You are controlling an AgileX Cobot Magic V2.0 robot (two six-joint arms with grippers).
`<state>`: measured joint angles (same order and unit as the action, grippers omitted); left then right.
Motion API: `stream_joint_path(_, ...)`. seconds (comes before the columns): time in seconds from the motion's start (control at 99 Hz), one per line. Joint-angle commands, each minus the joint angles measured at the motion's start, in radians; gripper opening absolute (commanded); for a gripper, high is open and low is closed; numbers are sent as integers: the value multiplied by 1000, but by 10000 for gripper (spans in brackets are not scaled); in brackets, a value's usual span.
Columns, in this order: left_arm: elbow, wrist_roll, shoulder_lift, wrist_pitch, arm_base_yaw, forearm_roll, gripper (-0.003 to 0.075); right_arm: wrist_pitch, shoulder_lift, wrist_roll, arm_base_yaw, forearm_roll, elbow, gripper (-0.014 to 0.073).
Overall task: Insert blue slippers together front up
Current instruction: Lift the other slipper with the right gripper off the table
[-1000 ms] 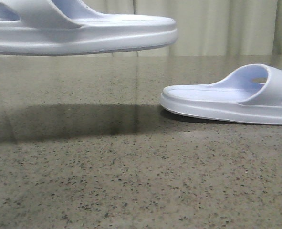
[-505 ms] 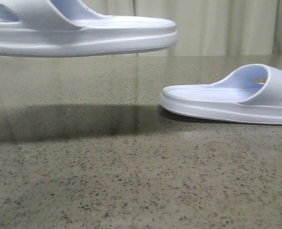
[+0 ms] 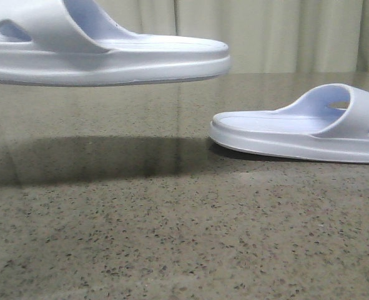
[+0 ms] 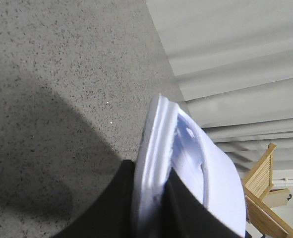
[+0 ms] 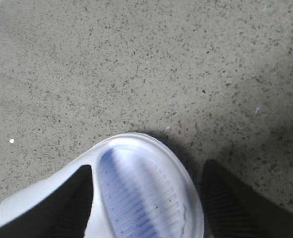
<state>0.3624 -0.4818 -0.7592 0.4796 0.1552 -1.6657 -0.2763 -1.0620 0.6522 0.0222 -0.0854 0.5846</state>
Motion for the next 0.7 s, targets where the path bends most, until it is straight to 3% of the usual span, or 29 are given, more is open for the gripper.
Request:
stream_joint_path(0.0, 36, 0, 0, 23, 2, -37, 16, 77, -4, -4, -5, 1, 33, 402)
stream_joint_path(0.687, 36, 0, 0, 21, 2, -36, 16, 186, -33, 9, -5, -51, -88, 402)
